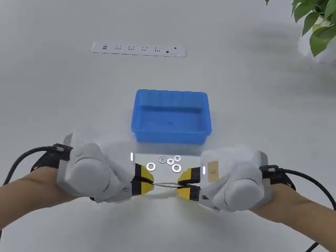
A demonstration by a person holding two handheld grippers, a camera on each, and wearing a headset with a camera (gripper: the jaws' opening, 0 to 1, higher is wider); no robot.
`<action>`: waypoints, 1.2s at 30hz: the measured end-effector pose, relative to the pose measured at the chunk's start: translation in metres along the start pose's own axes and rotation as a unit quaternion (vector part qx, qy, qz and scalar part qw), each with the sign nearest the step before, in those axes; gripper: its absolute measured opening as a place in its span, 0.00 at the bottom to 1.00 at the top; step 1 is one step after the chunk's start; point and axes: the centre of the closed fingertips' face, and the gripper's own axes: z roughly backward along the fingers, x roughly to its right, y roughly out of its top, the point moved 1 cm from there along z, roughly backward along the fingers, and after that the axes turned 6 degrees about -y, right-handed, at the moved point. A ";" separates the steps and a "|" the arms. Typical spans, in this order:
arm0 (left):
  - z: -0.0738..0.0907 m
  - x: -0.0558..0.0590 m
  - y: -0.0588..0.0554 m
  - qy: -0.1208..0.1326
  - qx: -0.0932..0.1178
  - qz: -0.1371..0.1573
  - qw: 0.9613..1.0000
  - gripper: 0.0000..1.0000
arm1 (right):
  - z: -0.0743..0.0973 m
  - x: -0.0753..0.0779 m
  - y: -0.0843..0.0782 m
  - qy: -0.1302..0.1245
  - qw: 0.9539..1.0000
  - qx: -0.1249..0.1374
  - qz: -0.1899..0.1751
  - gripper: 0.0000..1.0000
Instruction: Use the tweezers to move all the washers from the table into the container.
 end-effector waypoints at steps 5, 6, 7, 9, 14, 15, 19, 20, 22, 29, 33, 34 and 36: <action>0.014 0.002 0.027 0.009 0.018 -0.030 0.999 0.04 | 0.007 0.004 0.006 -0.018 0.999 0.029 -0.011 0.08; 0.015 0.002 0.031 0.009 0.022 -0.033 0.999 0.04 | 0.008 0.004 0.006 -0.020 0.999 0.033 -0.013 0.08; 0.015 0.003 0.039 0.008 0.031 -0.038 0.999 0.04 | 0.010 0.005 0.006 -0.021 0.999 0.037 -0.017 0.08; 0.013 0.002 0.049 0.008 0.043 -0.039 0.998 0.04 | 0.015 0.006 0.004 -0.025 0.999 0.042 -0.020 0.08; 0.005 -0.001 0.075 0.004 0.070 -0.049 0.996 0.05 | 0.023 0.010 0.000 -0.034 0.998 0.051 -0.033 0.08; 0.003 -0.002 0.080 0.002 0.077 -0.048 0.996 0.05 | 0.025 0.011 -0.002 -0.036 0.997 0.053 -0.036 0.08; -0.002 -0.007 0.089 -0.001 0.109 -0.022 0.994 0.05 | 0.028 0.013 -0.004 -0.037 0.997 0.057 -0.043 0.08; -0.003 -0.008 0.091 -0.001 0.116 -0.016 0.993 0.05 | 0.028 0.014 -0.005 -0.036 0.997 0.059 -0.045 0.08; -0.004 -0.010 0.093 -0.001 0.129 -0.005 0.992 0.05 | 0.029 0.016 -0.006 -0.033 0.996 0.064 -0.051 0.08; -0.016 -0.018 0.106 -0.003 0.157 0.008 0.988 0.05 | 0.031 0.021 -0.011 -0.014 0.994 0.079 -0.072 0.10; -0.021 -0.016 0.112 -0.014 0.161 0.007 0.987 0.05 | 0.031 0.021 -0.011 -0.010 0.993 0.084 -0.083 0.12; -0.021 -0.015 0.113 -0.018 0.162 0.005 0.987 0.05 | 0.030 0.020 -0.011 -0.008 0.993 0.086 -0.084 0.12; -0.022 -0.012 0.114 -0.026 0.161 0.002 0.987 0.05 | 0.029 0.020 -0.010 -0.004 0.992 0.088 -0.088 0.11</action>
